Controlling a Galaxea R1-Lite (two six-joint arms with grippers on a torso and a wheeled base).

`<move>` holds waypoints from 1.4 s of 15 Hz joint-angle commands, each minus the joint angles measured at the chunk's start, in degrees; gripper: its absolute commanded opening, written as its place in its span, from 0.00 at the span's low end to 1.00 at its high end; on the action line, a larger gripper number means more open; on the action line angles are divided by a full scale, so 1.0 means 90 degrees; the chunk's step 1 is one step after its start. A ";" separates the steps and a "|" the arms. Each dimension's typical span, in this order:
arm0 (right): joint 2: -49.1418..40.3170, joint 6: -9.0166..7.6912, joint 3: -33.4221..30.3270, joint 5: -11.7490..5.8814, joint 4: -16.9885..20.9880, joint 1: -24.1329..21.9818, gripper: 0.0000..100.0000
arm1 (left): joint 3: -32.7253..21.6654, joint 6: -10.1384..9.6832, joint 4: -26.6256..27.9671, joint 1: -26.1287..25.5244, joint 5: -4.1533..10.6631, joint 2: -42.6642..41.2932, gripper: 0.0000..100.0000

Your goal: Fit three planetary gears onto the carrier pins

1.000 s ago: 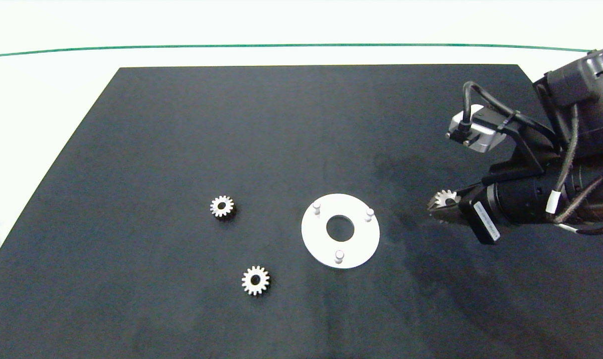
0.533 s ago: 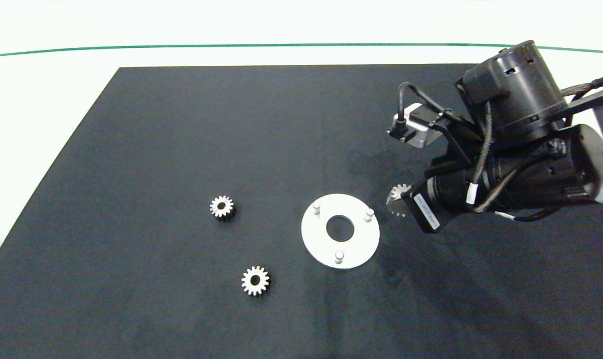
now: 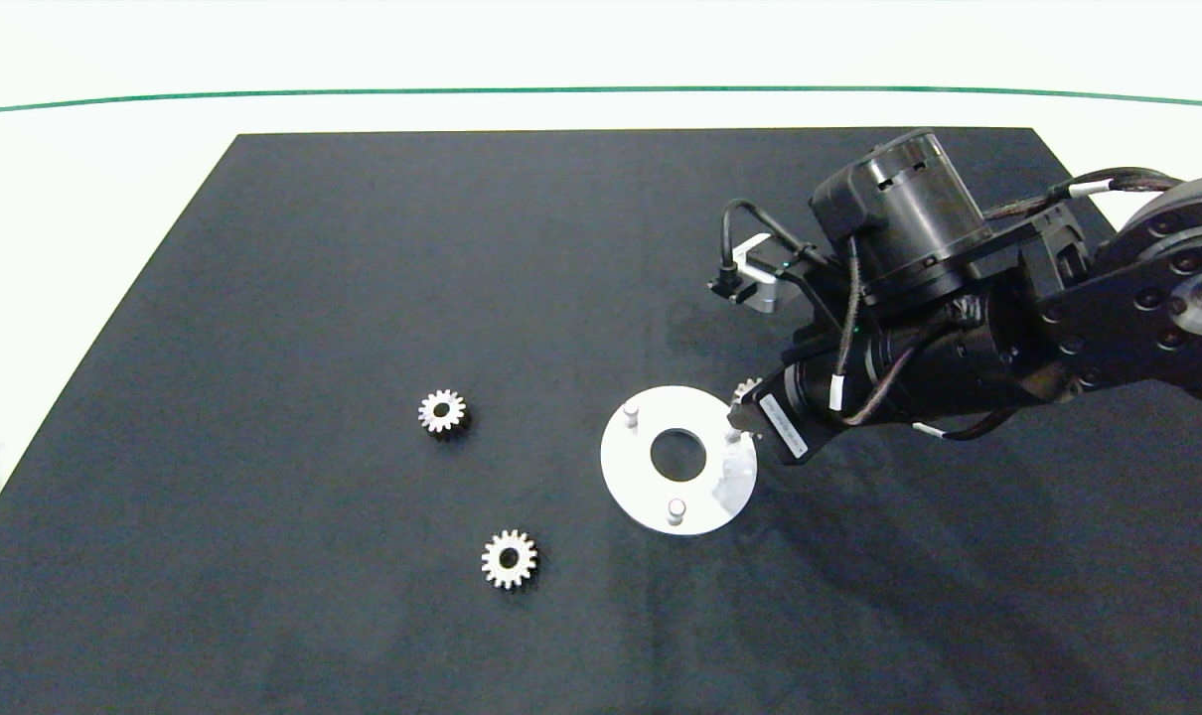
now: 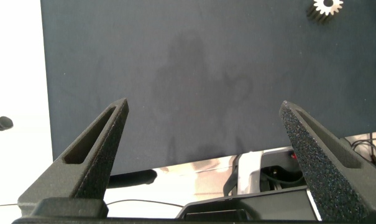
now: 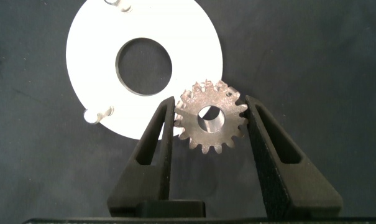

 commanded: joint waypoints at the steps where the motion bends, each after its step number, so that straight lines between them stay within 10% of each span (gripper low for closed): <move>1: 0.0090 -0.0004 0.0007 -0.0007 0.0016 -0.0002 0.16 | -0.0021 0.0006 0.0024 -0.0011 -0.0009 0.0022 1.00; 21: 0.0354 -0.0004 -0.0023 -0.0007 -0.0277 -0.0070 0.16 | -0.0118 0.0006 0.0024 -0.0050 -0.0009 0.0052 1.00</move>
